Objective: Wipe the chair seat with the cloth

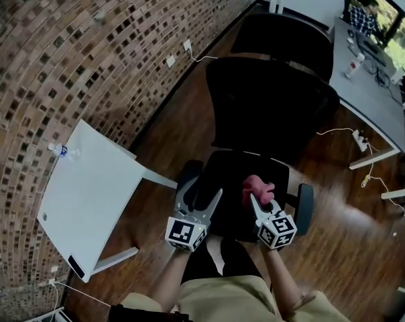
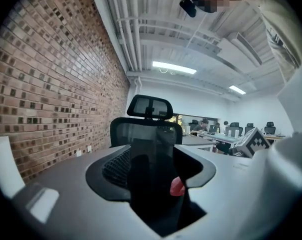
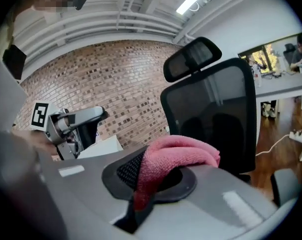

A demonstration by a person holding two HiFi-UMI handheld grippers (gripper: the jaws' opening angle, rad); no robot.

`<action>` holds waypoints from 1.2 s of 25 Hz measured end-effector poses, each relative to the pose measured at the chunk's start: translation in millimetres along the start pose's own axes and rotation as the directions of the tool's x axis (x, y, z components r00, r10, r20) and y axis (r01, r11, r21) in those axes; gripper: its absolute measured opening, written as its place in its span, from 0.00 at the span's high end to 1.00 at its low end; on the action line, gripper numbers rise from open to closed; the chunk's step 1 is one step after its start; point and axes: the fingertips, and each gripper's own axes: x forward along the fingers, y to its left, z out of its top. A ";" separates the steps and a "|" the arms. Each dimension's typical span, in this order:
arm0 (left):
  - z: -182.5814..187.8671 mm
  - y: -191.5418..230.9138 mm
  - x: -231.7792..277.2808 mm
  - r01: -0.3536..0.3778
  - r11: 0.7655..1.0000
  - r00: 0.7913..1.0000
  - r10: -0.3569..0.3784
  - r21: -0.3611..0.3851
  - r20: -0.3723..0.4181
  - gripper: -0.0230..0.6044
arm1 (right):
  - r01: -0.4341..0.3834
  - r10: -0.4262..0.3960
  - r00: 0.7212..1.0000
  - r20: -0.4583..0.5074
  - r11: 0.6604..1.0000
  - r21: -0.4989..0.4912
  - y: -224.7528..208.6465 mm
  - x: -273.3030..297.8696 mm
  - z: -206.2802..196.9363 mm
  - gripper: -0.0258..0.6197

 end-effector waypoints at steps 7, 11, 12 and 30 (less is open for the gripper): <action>-49.0 49.0 63.1 0.073 0.997 0.989 -0.077 -0.036 -0.128 0.52 | 0.027 -0.010 0.992 -0.123 0.990 0.137 -40.4 111.2 -64.4 0.93; -78.6 64.6 97.0 0.131 0.989 0.971 -0.141 -0.063 -0.195 0.54 | 0.057 -0.033 0.985 -0.169 0.988 0.145 -66.0 174.1 -96.5 0.93; -86.7 71.0 101.8 0.136 0.988 0.967 -0.148 -0.072 -0.209 0.55 | 0.052 -0.027 0.983 -0.181 0.989 0.135 -69.3 192.6 -107.3 0.93; -160.6 98.4 160.1 0.186 0.973 0.904 -0.223 -0.134 -0.365 0.55 | 0.661 -0.607 0.572 -0.552 0.739 -0.127 -327.2 145.3 -267.9 0.93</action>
